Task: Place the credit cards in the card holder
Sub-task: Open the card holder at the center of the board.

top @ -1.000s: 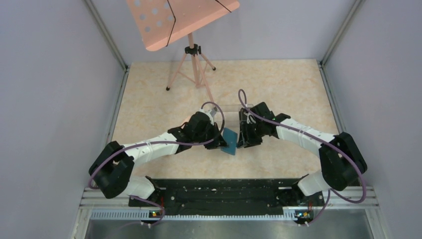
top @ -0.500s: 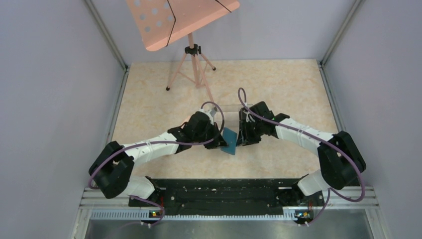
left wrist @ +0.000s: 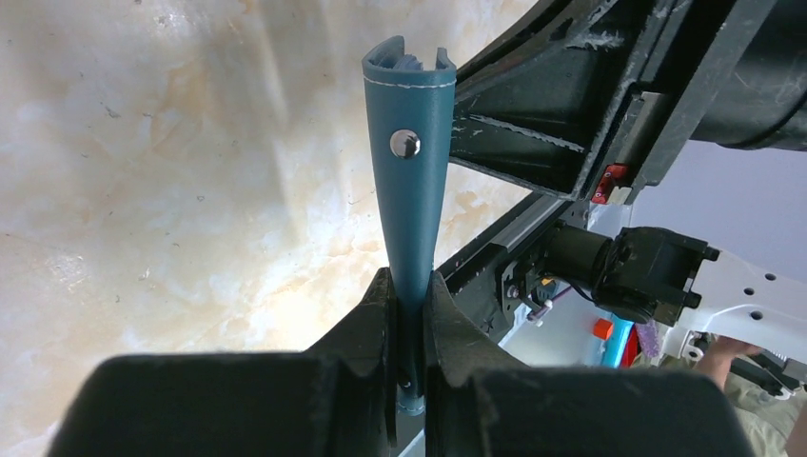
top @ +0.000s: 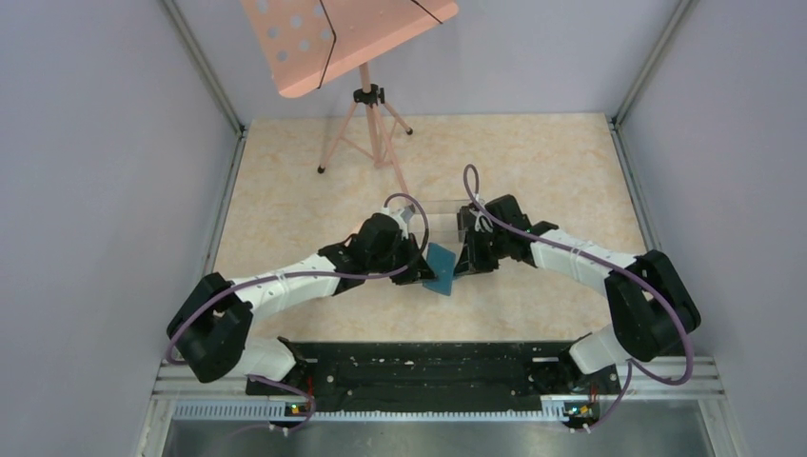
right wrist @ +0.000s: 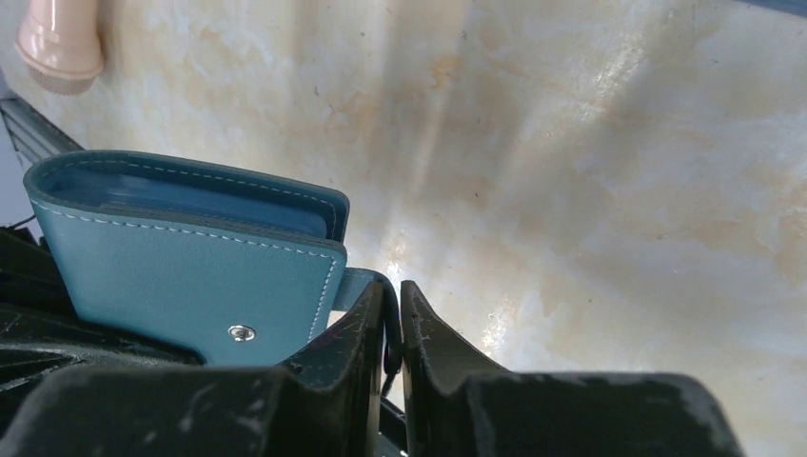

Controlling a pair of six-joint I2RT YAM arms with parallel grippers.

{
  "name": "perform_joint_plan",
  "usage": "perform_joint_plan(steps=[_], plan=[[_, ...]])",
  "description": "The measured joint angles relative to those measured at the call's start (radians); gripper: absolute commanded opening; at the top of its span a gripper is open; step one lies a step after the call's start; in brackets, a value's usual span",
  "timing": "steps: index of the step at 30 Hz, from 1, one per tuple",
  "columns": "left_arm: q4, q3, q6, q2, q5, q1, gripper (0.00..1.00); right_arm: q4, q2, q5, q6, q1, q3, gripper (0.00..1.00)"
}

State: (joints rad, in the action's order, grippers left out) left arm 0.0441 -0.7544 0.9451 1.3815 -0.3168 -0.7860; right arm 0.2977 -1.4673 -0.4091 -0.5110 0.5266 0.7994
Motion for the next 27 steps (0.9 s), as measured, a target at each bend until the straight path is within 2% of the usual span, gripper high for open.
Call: perform_joint_plan(steps=[1,6,7,8,10,12,14,16,22,27], plan=[[0.000,0.003,0.000,-0.008,0.000,0.000,0.00,-0.007,0.000,-0.010,-0.003,-0.004,-0.005,0.00],[0.000,0.006,0.000,-0.012,0.000,0.000,0.00,-0.032,0.002,-0.053,-0.008,-0.016,-0.021,0.00],[0.000,0.007,0.000,-0.014,0.001,0.000,0.03,-0.032,0.006,-0.059,-0.006,-0.019,-0.020,0.00],[0.000,0.009,0.000,-0.016,0.005,0.000,0.15,-0.032,0.010,-0.064,-0.004,-0.020,-0.020,0.00],[0.009,0.013,-0.004,-0.031,0.019,0.000,0.49,-0.028,0.031,-0.077,0.008,-0.021,-0.020,0.00],[0.031,0.013,-0.019,-0.056,0.044,0.000,0.78,-0.020,0.065,-0.093,0.032,-0.021,-0.016,0.00],[0.061,0.015,-0.040,-0.106,0.090,0.000,0.90,-0.003,0.103,-0.118,0.065,-0.021,-0.001,0.00],[0.096,0.020,-0.071,-0.177,0.145,0.000,0.93,0.016,0.135,-0.168,0.112,-0.021,0.036,0.00],[0.147,0.049,-0.214,-0.431,0.313,0.000,0.93,0.048,0.171,-0.356,0.230,-0.021,0.141,0.00],[0.138,0.082,-0.388,-0.560,0.341,0.000,0.92,0.072,0.177,-0.495,0.274,-0.021,0.180,0.00]])
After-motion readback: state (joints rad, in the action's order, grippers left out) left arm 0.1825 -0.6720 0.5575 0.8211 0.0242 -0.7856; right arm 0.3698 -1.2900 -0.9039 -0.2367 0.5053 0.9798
